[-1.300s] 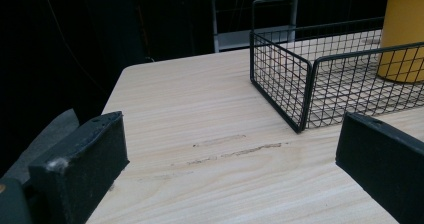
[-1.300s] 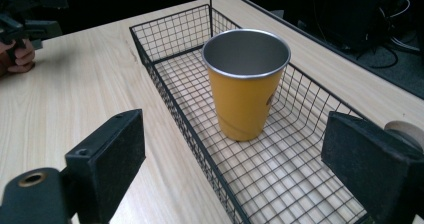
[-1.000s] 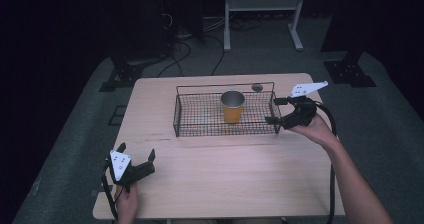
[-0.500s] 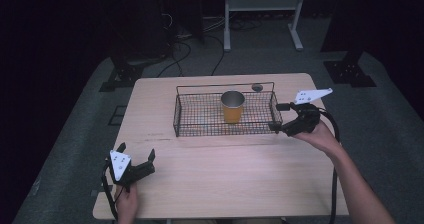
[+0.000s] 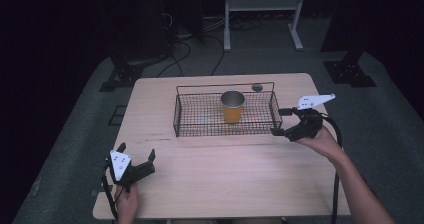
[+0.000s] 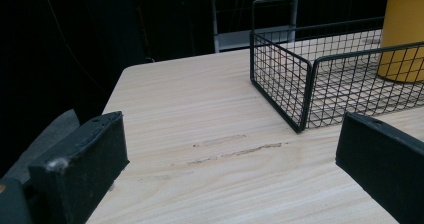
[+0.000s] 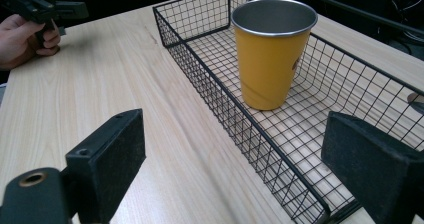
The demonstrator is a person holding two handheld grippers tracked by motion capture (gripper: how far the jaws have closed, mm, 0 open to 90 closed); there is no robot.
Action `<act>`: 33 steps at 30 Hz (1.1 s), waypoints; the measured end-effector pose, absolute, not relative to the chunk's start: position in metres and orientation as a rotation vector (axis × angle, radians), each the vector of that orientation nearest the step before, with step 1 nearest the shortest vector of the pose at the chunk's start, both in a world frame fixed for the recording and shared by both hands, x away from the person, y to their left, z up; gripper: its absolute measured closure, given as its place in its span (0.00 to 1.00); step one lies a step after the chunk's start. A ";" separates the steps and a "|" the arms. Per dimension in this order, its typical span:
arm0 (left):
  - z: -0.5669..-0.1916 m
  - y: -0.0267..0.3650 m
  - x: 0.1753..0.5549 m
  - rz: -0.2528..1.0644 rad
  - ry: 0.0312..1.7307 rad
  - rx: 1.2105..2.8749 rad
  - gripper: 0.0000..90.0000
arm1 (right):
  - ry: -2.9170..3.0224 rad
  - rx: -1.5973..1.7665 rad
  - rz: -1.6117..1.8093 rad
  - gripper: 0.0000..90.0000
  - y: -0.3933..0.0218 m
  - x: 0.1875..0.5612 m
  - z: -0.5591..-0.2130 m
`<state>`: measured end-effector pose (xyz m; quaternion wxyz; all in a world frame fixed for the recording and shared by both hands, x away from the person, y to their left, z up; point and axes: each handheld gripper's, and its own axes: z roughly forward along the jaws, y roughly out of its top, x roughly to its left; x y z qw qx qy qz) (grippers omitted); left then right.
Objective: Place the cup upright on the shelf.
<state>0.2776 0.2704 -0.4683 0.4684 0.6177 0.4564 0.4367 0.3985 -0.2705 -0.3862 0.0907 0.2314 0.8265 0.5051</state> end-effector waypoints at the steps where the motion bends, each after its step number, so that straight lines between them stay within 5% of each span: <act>1: -0.468 0.271 0.278 1.070 1.120 1.515 0.00 | 2.458 0.686 1.502 0.11 -0.271 0.398 -0.387; 33: -0.468 0.270 0.278 1.072 1.120 1.515 0.00 | 2.442 0.733 1.519 0.11 -0.291 0.376 -0.406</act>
